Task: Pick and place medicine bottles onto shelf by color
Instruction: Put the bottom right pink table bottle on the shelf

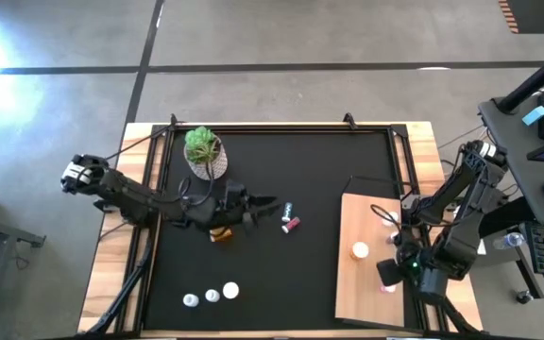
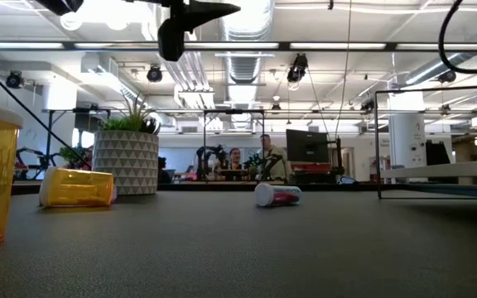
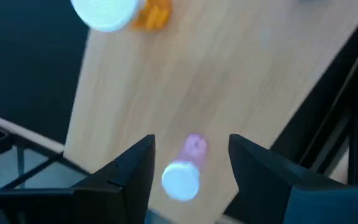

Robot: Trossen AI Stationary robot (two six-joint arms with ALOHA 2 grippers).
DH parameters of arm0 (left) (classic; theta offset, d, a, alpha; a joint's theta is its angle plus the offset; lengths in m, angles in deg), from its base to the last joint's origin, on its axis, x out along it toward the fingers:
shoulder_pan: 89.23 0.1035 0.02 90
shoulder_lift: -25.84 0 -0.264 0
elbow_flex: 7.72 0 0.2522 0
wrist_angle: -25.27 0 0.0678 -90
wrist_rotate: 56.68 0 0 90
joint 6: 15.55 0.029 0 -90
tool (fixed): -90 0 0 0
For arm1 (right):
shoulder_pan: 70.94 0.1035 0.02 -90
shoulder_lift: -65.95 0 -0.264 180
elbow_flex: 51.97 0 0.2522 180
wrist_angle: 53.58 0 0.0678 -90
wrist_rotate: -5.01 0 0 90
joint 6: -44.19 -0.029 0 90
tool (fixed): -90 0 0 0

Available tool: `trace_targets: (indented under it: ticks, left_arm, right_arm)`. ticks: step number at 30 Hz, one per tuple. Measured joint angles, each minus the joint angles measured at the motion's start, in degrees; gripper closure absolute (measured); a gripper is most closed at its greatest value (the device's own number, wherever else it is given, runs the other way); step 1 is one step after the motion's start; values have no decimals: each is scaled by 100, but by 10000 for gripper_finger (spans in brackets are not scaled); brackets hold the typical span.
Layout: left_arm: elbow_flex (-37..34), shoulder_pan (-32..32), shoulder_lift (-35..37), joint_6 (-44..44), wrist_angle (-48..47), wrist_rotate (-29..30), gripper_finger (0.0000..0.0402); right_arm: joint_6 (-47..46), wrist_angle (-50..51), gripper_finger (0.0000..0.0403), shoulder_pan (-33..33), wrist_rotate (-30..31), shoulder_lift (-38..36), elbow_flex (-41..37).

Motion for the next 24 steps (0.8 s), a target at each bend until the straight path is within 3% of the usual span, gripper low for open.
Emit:
trace_targets:
  ticks: [5,9,24]
  left_arm:
    - [-4,478,186,5,3,-1200,217]
    - [-15,714,344,9,-8,-1706,217]
    - [-38,876,575,16,-31,-2139,217]
  right_arm:
    - [-51,-176,177,-367,-551,126,12]
    - [-94,-362,162,-504,-877,178,15]
    - [-161,-958,178,-555,-1331,828,22]
